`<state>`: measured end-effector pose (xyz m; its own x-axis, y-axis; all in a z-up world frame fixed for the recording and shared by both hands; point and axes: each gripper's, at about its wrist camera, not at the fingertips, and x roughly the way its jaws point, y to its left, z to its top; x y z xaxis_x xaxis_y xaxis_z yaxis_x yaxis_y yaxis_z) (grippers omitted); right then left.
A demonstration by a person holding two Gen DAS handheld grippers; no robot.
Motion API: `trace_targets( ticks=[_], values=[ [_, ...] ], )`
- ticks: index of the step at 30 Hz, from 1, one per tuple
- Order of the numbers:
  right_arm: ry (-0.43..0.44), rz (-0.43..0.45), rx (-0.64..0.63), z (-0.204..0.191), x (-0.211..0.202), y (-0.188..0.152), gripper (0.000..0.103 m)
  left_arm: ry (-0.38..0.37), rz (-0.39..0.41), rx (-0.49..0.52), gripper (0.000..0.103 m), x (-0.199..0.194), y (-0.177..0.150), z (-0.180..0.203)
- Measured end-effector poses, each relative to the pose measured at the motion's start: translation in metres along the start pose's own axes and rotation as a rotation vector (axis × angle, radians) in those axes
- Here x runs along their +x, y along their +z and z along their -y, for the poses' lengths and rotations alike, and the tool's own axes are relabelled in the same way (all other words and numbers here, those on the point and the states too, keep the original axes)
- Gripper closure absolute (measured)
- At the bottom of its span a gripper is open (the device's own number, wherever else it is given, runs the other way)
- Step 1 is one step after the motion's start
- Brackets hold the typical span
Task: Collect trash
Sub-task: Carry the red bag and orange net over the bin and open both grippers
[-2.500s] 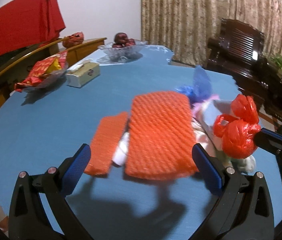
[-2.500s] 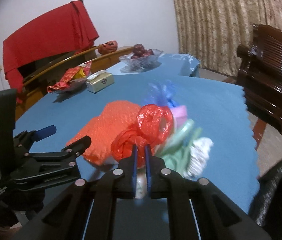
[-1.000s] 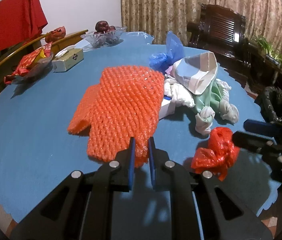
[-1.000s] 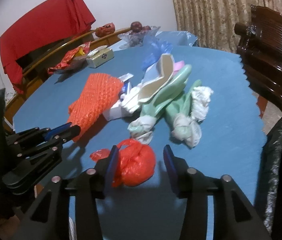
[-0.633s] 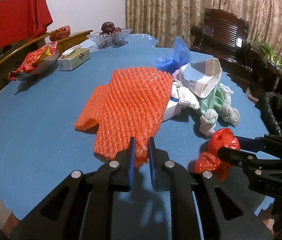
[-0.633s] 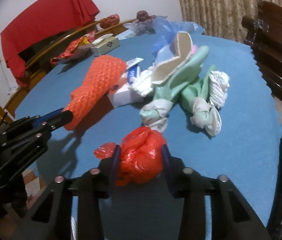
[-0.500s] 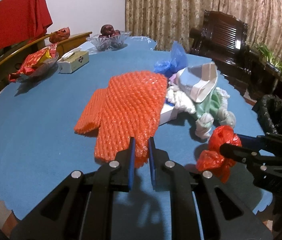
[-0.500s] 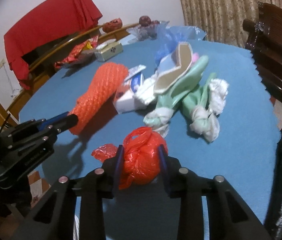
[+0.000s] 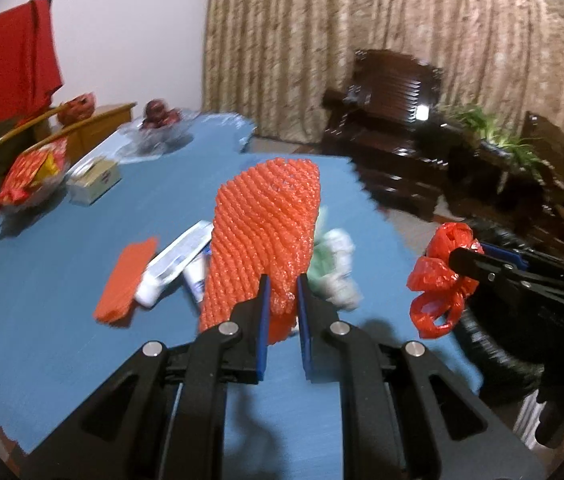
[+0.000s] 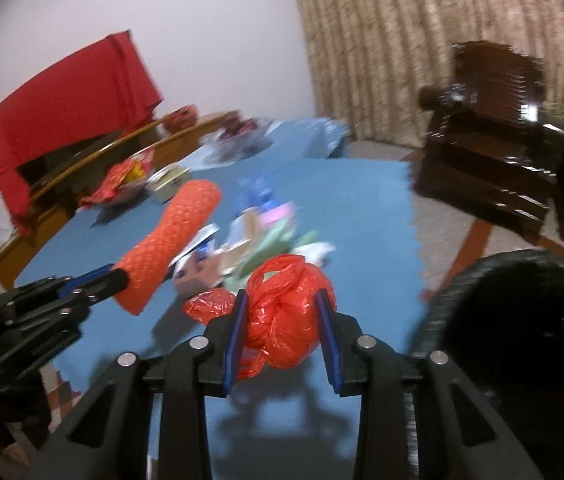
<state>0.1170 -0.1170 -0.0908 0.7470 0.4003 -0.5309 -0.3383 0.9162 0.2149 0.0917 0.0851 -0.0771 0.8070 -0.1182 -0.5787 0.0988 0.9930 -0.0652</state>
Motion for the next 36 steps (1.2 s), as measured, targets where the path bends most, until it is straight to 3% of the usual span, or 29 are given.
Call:
trace_targets(
  ticks=[8,17,25,28,29,30,32,34,36],
  values=[
    [-0.175,0.074,0.068,0.067,-0.055,0.001,0.07,-0.161,0.038,0.1,0.091,-0.008,0.023,0.077],
    [-0.366,0.094,0.162,0.141,-0.095,-0.018,0.07,-0.378,-0.009,0.193,0.091,0.018,0.028,0.174],
    [-0.457,0.065,0.239,0.184,-0.103,-0.04,0.069,-0.473,-0.063,0.273,0.09,0.057,0.014,0.238],
    [-0.481,0.047,0.253,0.193,-0.1,-0.046,0.059,-0.496,-0.097,0.275,0.075,0.071,0.01,0.248],
    [-0.49,0.041,0.257,0.196,-0.1,-0.049,0.055,-0.492,-0.103,0.272,0.056,0.073,0.009,0.249],
    [-0.495,0.039,0.263,0.198,-0.1,-0.051,0.05,-0.49,-0.098,0.267,0.046,0.075,0.009,0.248],
    [-0.507,0.04,0.275,0.201,-0.102,-0.055,0.034,-0.481,-0.092,0.261,0.043,0.075,0.01,0.243],
    [-0.514,0.05,0.272,0.197,-0.104,-0.056,0.025,-0.46,-0.091,0.253,0.039,0.073,0.009,0.232],
    [-0.521,0.064,0.262,0.193,-0.105,-0.054,0.009,-0.434,-0.08,0.235,0.029,0.07,0.012,0.216]
  ],
)
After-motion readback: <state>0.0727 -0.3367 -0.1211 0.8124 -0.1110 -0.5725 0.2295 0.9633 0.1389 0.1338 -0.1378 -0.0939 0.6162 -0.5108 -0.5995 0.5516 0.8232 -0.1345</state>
